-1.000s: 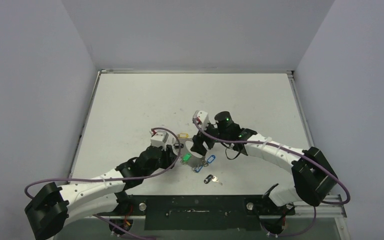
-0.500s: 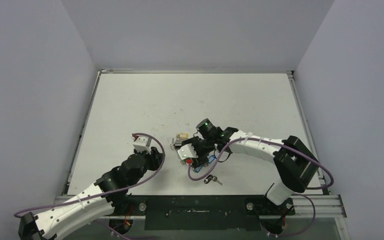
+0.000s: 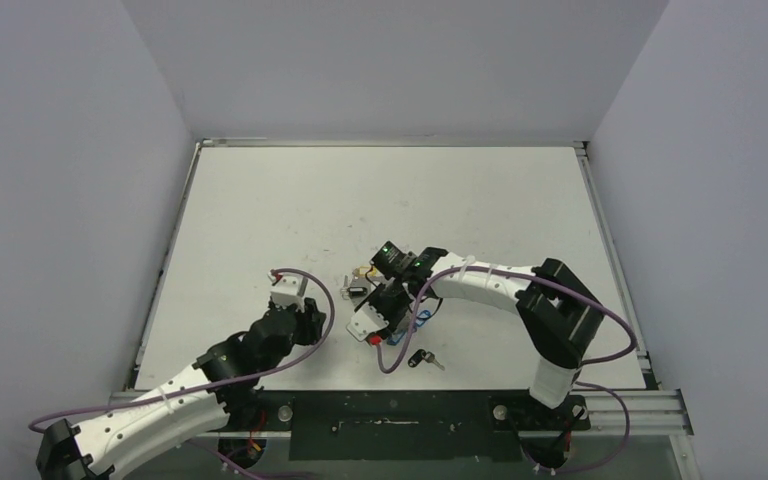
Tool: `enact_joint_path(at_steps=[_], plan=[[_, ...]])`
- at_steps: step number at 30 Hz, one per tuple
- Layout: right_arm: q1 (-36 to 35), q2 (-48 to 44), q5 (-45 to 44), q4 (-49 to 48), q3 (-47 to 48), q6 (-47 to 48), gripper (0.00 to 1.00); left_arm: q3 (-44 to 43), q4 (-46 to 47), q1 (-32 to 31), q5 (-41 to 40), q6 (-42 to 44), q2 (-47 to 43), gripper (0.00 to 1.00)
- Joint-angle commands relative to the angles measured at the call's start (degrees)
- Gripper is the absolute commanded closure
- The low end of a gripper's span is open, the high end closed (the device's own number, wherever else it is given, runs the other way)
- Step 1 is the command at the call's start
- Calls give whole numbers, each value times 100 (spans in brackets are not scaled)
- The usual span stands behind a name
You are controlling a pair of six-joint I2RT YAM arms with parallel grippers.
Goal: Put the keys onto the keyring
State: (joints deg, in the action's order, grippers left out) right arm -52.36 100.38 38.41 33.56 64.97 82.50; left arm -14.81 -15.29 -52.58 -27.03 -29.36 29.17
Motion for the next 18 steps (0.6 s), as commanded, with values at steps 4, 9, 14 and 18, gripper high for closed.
enact_joint_path(at_steps=[4, 9, 14, 18], plan=[[-244, 385, 5, 130, 506, 235, 71, -249, -54, -16, -95, 142, 322, 59], [-305, 491, -105, 175, 670, 201, 72, -247, -10, -16, -49, 132, 427, 59], [-310, 533, -150, 145, 747, 142, 73, -211, 15, -16, -56, 131, 399, 59], [-303, 552, -210, 214, 815, 126, 76, -198, -18, -16, -107, 85, 341, 59]])
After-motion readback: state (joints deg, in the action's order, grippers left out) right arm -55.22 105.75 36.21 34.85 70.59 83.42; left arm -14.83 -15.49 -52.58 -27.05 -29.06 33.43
